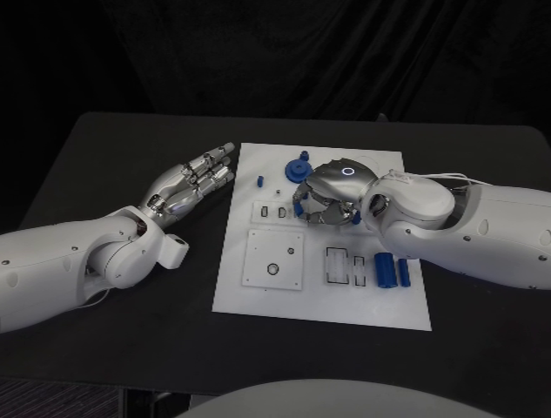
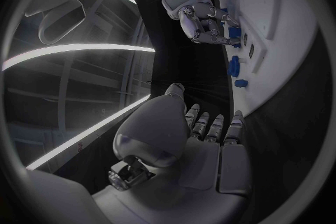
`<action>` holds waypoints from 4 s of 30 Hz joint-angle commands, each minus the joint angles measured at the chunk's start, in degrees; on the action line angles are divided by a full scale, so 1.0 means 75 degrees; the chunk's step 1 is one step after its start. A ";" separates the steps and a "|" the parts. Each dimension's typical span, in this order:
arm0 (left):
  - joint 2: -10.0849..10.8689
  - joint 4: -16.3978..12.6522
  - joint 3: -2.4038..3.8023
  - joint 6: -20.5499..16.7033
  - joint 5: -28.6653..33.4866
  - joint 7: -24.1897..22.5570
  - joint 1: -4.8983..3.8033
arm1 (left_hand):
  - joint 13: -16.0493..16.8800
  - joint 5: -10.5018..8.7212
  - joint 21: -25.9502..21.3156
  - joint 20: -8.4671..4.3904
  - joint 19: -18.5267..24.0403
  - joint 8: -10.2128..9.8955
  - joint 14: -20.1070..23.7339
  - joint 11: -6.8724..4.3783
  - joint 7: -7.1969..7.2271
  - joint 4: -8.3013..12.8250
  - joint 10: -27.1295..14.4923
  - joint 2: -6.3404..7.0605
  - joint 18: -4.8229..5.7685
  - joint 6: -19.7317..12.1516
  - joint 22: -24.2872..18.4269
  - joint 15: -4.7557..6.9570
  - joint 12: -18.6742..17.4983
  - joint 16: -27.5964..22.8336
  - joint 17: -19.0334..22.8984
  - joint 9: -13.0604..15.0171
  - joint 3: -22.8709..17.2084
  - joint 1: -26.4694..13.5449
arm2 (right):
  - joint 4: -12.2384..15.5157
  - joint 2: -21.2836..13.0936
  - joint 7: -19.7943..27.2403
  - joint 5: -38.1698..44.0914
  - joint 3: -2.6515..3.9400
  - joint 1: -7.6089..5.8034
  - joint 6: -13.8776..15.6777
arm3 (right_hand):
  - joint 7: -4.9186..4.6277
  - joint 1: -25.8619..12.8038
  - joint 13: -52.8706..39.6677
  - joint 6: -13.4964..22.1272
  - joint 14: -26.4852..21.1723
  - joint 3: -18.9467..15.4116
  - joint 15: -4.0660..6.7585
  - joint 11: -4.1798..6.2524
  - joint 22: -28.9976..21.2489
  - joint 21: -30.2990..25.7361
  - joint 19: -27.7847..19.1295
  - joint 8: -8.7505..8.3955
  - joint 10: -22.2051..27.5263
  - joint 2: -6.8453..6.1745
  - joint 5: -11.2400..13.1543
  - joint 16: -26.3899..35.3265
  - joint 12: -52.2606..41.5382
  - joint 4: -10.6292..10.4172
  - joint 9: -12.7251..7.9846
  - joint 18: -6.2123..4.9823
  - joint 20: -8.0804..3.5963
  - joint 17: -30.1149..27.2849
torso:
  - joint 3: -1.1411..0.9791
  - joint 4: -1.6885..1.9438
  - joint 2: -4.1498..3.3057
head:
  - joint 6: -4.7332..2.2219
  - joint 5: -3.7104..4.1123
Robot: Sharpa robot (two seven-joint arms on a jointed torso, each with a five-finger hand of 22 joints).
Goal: Assemble the parts on the task board
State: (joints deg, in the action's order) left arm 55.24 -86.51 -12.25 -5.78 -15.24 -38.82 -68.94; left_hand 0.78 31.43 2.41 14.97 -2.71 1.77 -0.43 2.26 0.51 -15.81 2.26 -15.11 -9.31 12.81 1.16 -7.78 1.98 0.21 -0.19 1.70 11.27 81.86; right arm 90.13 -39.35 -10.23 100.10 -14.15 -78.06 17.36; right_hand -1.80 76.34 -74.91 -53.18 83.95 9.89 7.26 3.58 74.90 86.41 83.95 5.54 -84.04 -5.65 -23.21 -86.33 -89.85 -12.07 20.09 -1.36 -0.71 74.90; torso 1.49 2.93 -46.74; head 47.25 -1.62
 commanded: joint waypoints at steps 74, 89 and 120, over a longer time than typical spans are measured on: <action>0.0376 -0.1022 0.0007 -0.2741 -0.2188 0.0476 -0.0706 | 0.1854 -0.2258 0.4083 0.0080 -0.5166 0.0206 -0.4815 0.1452 -0.1143 -0.0047 0.2809 0.0509 -0.0024 0.1672 0.1761 -0.0345 0.6015 0.5146 -0.1804 0.0156 0.0703 0.0168 | 0.1262 -0.2467 0.1744 -0.1780 0.0000 -0.0589 0.2673 | -0.0063 -0.2852 -0.2012 0.1163 0.0627 -0.0778 -0.0148 -0.0097 0.1831 -0.0043 0.0552 -0.0006 -0.0795 0.0414 0.2452 0.0005 -0.0020 -0.0621 -0.0856 0.0045 0.0125 0.1068 | -0.0081 -0.0052 0.0126 | -0.0639 -0.0433; -0.0632 -0.0741 0.0008 -0.1463 -0.4259 0.4427 -0.1619 | 1.0438 -0.2884 1.0824 -0.0779 -0.9602 0.1919 -1.1899 0.0431 -0.1306 -0.0064 1.0244 0.0465 0.0703 0.4754 0.9467 0.0681 1.1461 1.1970 -1.1913 0.0667 0.0945 -0.1059 | 0.0930 -0.2649 0.1921 -0.1990 -0.0009 -0.0595 0.2571 | -0.0130 -0.3039 -0.2012 0.0585 0.0628 -0.1404 -0.0211 -0.0162 0.1839 -0.0023 0.0562 0.0078 -0.0795 0.1209 0.1370 -0.0010 -0.0020 -0.0634 -0.0912 0.0050 0.0201 0.1073 | -0.0373 -0.0096 0.0504 | -0.0546 -0.0301; -0.1739 0.0769 0.0007 0.0170 -0.4160 0.5143 -0.1659 | 1.1895 -0.1984 1.1569 -0.1205 -1.1333 0.2840 -1.1943 -0.0045 -0.0803 0.0250 1.1698 0.0164 0.1155 0.5517 1.1538 0.1121 1.1736 1.1972 -1.1975 0.2035 0.1105 -0.2068 | 0.0360 -0.2372 0.1583 -0.2285 -0.0009 -0.0504 0.2142 | -0.0179 -0.2770 -0.2012 0.0345 0.0625 -0.1650 -0.0240 -0.0197 0.1834 -0.0037 0.0557 0.0085 -0.0795 0.1458 0.1154 -0.0006 -0.0020 -0.0605 -0.0917 0.0046 0.0226 0.1051 | -0.0664 -0.0322 0.0770 | -0.0917 -0.0371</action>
State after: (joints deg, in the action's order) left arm 42.22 -80.40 -12.22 -4.74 -44.31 -4.42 -81.44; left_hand 74.93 16.32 89.03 6.20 -84.06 23.22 -84.02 2.15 -5.38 -13.68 83.88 -13.93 -1.67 54.30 74.94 0.40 89.81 89.85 -74.94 17.00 19.57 65.98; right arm 92.84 -57.17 3.27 83.48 -14.26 -81.94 34.24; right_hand -3.16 55.04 -74.92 -50.06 83.95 -2.25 5.82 2.46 74.94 86.25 84.05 6.20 -84.12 5.45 -14.39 -86.33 -89.85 -16.62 13.26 -1.35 0.62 74.90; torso -3.43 0.54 -41.08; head 40.05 -4.42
